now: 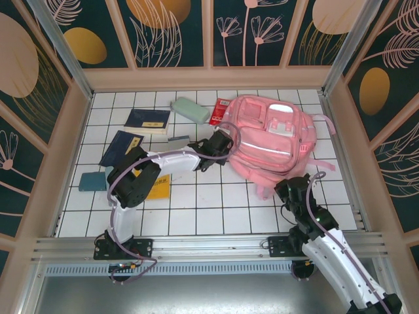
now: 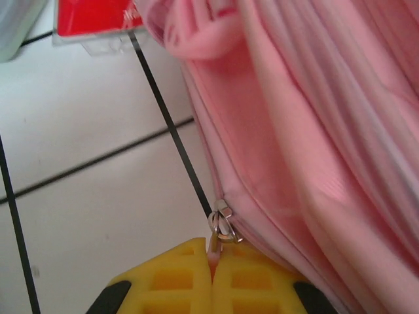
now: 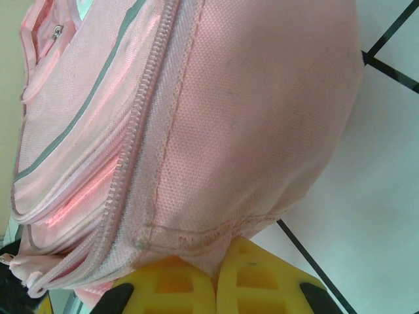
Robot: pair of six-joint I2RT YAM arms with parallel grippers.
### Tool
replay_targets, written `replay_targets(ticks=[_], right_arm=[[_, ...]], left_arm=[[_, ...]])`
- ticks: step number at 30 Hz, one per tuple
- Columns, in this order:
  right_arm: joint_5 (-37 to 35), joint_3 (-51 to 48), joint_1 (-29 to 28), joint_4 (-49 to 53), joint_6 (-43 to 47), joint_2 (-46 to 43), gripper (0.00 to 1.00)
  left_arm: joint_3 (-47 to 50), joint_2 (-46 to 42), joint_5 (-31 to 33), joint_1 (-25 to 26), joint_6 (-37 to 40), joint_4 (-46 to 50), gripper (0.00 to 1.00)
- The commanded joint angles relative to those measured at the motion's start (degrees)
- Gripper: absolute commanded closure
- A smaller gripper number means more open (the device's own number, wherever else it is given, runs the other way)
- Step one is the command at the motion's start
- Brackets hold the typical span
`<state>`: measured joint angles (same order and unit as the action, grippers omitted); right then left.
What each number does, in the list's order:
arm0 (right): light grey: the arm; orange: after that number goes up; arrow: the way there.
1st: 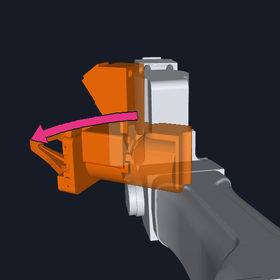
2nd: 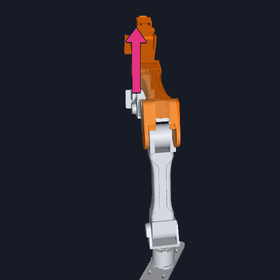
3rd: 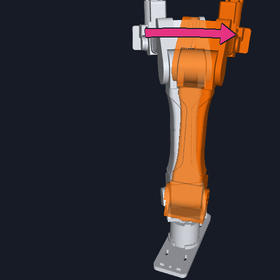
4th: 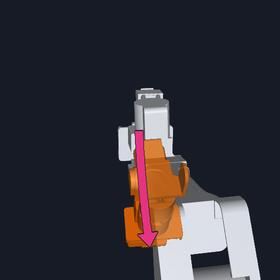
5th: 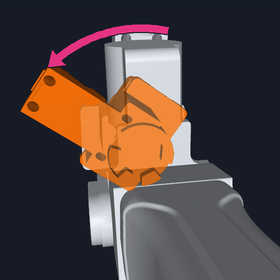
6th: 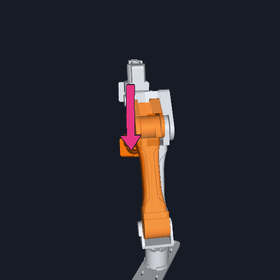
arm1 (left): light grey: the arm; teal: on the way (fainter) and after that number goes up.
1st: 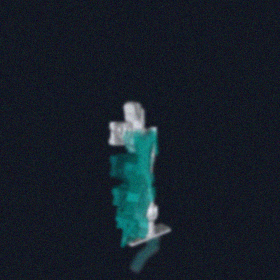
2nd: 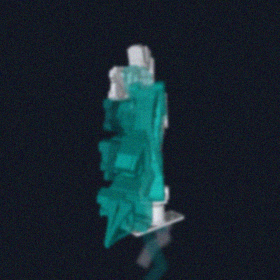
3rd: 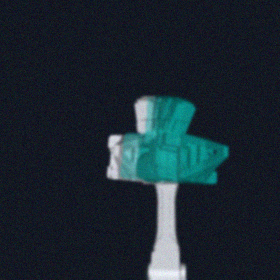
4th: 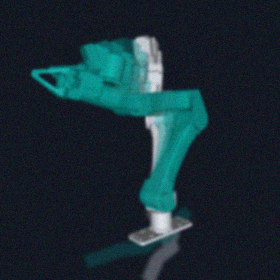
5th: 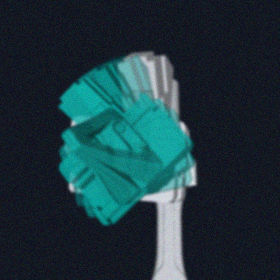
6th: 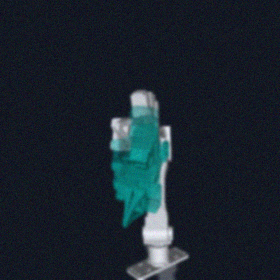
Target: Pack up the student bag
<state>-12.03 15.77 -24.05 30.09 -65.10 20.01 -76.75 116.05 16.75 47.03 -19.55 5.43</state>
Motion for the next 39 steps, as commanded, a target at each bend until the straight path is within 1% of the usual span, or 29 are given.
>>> replay_targets(ticks=[1,4,6,8,9,11,14,19,20,23,25,27,28,30,31,32,33,36,39], right_arm=[[-5.5,1.3,1.6,5.5,2.1,-1.9,1.0],[-5.7,1.3,1.5,5.7,2.2,-2.1,1.0],[-5.6,1.4,1.6,5.6,2.2,-2.2,1.0],[-5.6,1.3,1.6,5.6,2.2,-2.2,1.0],[-5.7,1.3,1.6,5.7,2.2,-2.3,1.0],[-6.0,1.5,1.7,5.8,2.0,-2.3,1.0],[-6.5,1.3,2.5,4.7,2.8,-2.2,1.0],[-6.1,1.5,6.4,-0.3,7.1,1.9,1.0],[-5.5,1.7,7.5,-1.9,8.4,3.5,1.0],[-4.1,2.5,11.6,-6.8,12.1,8.6,1.0],[-2.1,3.1,15.0,-10.3,14.7,11.8,1.0],[-0.1,4.1,18.7,-13.1,17.1,15.4,1.0],[0.8,4.9,19.9,-13.8,18.1,16.7,0.98],[2.7,6.9,21.0,-14.2,20.4,19.0,0.73],[2.7,8.0,20.9,-13.3,20.7,19.6,0.62],[3.2,9.0,20.8,-12.2,21.2,19.6,0.52],[3.6,9.7,20.6,-10.8,21.5,19.0,0.47],[5.1,10.1,19.0,-7.1,21.5,14.9,0.4],[7.6,9.4,16.0,-5.2,19.7,10.9,0.4]], left_arm=[[-5.4,2.9,7.8,-6.2,-2.2,-0.2,1.0],[-12.0,6.9,9.3,-7.3,-1.6,0.3,1.0],[-15.4,9.4,8.8,-8.5,-1.4,-0.5,1.0],[-19.3,12.3,7.8,-10.3,-2.5,0.0,1.0],[-21.5,13.8,6.2,-11.4,-3.2,0.8,1.0],[-23.3,14.8,4.8,-12.2,-4.4,1.4,1.0],[-16.4,10.6,4.7,-12.2,-5.8,-2.4,1.0],[1.6,-3.1,4.1,-12.2,-8.4,-8.6,1.0],[4.6,-5.7,3.2,-12.1,-8.7,-8.8,1.0],[11.7,-11.9,4.1,-9.9,-9.0,-8.8,1.0],[15.7,-14.6,1.9,-8.6,-9.1,-10.3,1.0],[17.7,-15.6,-0.1,-6.8,-8.9,-11.2,1.0],[17.8,-15.5,-0.5,-5.9,-8.9,-11.2,1.0],[17.4,-14.7,-1.8,-4.0,-9.2,-11.3,1.0],[17.4,-14.5,-2.8,-3.4,-9.6,-11.8,1.0],[17.5,-14.1,-3.5,-2.7,-10.1,-12.4,1.0],[17.6,-13.7,-3.9,-2.1,-10.6,-12.9,1.0],[17.9,-12.6,-5.3,-1.3,-11.7,-14.5,1.0],[17.7,-11.3,-6.4,-0.8,-11.9,-15.1,1.0]])
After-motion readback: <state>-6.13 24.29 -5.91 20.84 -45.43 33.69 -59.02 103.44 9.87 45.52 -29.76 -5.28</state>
